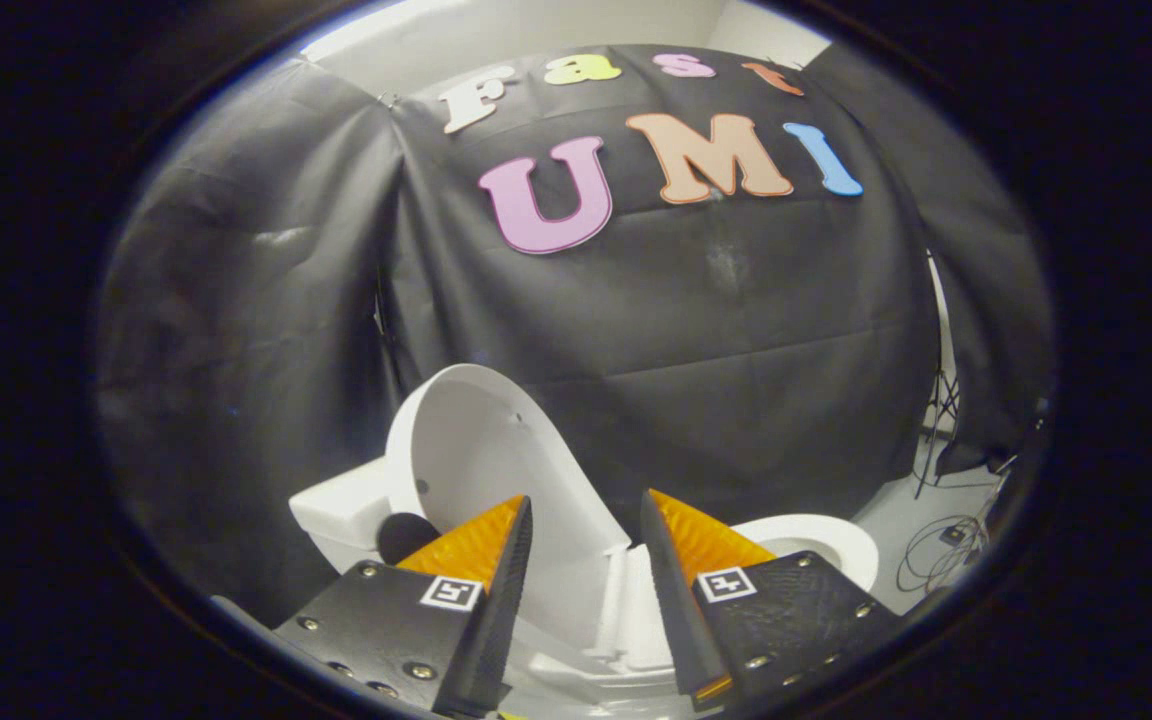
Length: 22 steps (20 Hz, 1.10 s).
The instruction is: Open the toilet lid.
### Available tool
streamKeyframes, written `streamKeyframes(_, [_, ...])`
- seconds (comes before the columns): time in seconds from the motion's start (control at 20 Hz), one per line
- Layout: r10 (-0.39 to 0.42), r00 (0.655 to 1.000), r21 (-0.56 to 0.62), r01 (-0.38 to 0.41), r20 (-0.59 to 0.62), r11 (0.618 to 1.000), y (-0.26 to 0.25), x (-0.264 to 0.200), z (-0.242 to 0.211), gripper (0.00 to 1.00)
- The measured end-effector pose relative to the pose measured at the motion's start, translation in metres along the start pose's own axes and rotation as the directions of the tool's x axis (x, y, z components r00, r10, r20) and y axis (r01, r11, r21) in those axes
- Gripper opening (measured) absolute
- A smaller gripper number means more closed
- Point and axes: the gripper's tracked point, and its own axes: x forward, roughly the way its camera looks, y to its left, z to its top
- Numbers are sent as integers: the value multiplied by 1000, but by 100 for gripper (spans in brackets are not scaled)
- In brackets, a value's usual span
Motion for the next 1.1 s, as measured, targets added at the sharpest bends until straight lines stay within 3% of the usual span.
streamKeyframes(0.25, [-52,997,-112,45,-60,993,-46,7,-16,78])
streamKeyframes(0.55, [-101,992,-155,87,-82,984,-98,-1,-24,98])
streamKeyframes(1.1, [-171,982,-255,146,-81,956,-172,-38,-18,99])
